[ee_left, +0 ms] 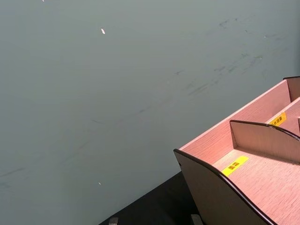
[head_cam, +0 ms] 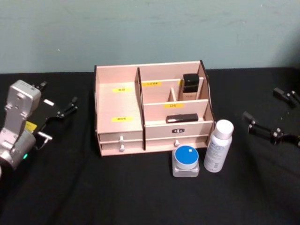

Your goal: Pick up the facial cleanser and watermelon frost from the table and place them into the tiered storage box.

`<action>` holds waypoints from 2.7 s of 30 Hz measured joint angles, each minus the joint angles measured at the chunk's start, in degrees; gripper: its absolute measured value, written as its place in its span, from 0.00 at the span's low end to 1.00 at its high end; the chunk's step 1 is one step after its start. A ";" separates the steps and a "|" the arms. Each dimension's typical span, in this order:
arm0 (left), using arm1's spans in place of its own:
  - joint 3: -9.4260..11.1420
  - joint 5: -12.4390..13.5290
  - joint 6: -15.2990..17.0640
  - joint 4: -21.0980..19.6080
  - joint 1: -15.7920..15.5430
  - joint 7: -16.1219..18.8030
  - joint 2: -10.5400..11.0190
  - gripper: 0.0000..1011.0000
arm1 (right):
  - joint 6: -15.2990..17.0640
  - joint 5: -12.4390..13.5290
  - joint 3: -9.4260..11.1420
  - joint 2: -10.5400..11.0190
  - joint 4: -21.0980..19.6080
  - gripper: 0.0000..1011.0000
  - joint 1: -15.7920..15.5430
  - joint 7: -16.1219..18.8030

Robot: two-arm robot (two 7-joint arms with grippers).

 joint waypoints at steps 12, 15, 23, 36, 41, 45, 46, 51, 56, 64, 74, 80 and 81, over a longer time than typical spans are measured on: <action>0.00 0.00 0.00 0.00 0.00 0.00 0.00 0.99 | 3.26 -0.11 3.44 2.02 -4.53 0.99 -8.75 1.19; 0.00 0.00 0.00 0.00 0.00 0.00 0.00 0.99 | 4.20 -0.79 3.10 1.97 -4.51 0.99 -9.04 1.06; 0.00 0.00 0.00 0.00 0.00 0.00 0.00 0.99 | 6.92 -2.60 -0.21 0.27 -2.08 0.99 -7.06 1.45; 0.00 0.00 0.00 0.00 0.00 0.00 0.00 0.99 | 8.67 -5.76 -5.68 -4.14 2.60 0.99 -0.31 3.95; 0.00 0.00 0.00 0.00 0.00 0.00 0.00 0.99 | 9.05 -7.39 -7.34 -6.04 4.17 0.99 2.24 4.66; 0.00 0.00 0.00 0.00 0.00 0.00 0.00 0.99 | 9.35 -8.32 -8.19 -7.47 5.43 0.99 4.09 5.16; 0.00 0.00 0.00 0.00 0.00 0.00 0.00 0.99 | 9.46 -8.50 -8.34 -7.71 5.67 0.99 4.41 5.28; 0.00 0.00 0.00 0.00 0.00 0.00 0.00 0.99 | 9.89 -9.48 -9.05 -9.10 6.82 0.99 6.01 5.85; 0.00 0.00 0.00 0.00 0.00 0.00 0.00 0.99 | 10.21 -10.37 -9.55 -10.57 8.09 0.99 7.49 6.55; 0.00 0.00 0.00 0.00 0.00 0.00 0.00 0.99 | 10.57 -11.59 -9.81 -12.74 9.72 0.99 9.18 7.44; 0.00 0.00 0.00 0.00 0.00 0.00 0.00 0.99 | 11.04 -12.70 -10.07 -14.90 11.25 0.99 10.52 8.94; 0.00 0.00 0.00 0.00 0.00 0.00 0.00 0.99 | 11.40 -13.29 -10.06 -15.94 11.81 0.99 10.85 9.46; 0.00 0.00 0.00 0.00 0.00 0.00 0.00 0.99 | 11.49 -13.42 -10.00 -16.21 11.91 0.99 10.91 9.61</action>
